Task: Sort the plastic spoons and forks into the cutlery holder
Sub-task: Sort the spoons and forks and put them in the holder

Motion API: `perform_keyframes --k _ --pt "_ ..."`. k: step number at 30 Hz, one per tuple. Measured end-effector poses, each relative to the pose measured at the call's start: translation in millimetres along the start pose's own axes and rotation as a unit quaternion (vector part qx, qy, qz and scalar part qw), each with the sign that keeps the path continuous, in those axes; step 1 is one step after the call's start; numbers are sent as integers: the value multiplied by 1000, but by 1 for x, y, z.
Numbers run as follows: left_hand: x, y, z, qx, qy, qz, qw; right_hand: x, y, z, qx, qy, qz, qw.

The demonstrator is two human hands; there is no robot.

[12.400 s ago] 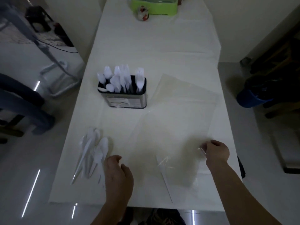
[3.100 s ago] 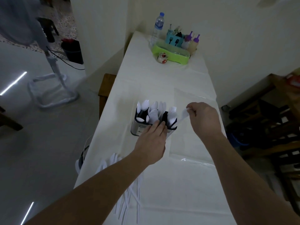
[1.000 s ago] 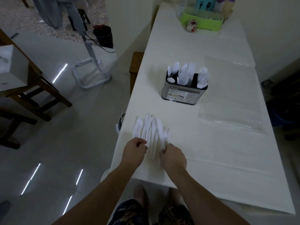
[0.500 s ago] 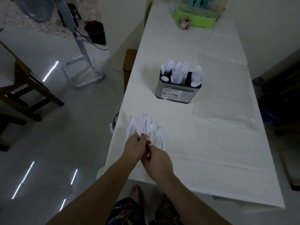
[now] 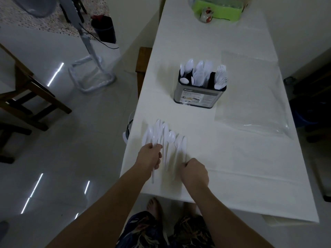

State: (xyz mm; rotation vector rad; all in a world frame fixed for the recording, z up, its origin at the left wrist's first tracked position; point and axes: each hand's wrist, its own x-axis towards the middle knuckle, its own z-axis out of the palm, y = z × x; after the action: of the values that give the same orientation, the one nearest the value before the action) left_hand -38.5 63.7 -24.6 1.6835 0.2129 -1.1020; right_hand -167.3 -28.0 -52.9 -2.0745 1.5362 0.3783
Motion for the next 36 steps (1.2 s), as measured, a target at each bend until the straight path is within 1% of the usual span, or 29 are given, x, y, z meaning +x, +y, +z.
perform_keyframes --k 5,9,15,19,21,24,27,29,33,36 --pt "-1 0 2 -2 -12 -22 1000 0 -5 -7 -2 -24 9 1000" --pt "-1 -1 7 13 -13 -13 1000 0 -6 -11 66 -30 15 997" --pt "3 1 16 25 1 12 1000 -23 -33 -7 132 -48 -94 986" --pt "5 -1 9 98 19 69 993 -35 -48 1 140 -56 -160 976" --pt "7 -1 2 108 38 76 990 -39 -47 4 150 -60 -177 971" --pt "12 -1 -9 112 83 75 987 -38 -35 10 142 -36 -171 974" --pt "16 -5 -19 109 114 68 985 -33 -27 14 118 -9 -126 985" --pt "18 -8 -24 101 119 68 985 -31 -28 16 106 -3 -119 987" --pt "17 -11 -31 87 117 66 987 -30 -39 20 75 15 -143 987" --pt "17 -12 -34 42 97 51 993 -24 -48 22 41 47 -168 984"
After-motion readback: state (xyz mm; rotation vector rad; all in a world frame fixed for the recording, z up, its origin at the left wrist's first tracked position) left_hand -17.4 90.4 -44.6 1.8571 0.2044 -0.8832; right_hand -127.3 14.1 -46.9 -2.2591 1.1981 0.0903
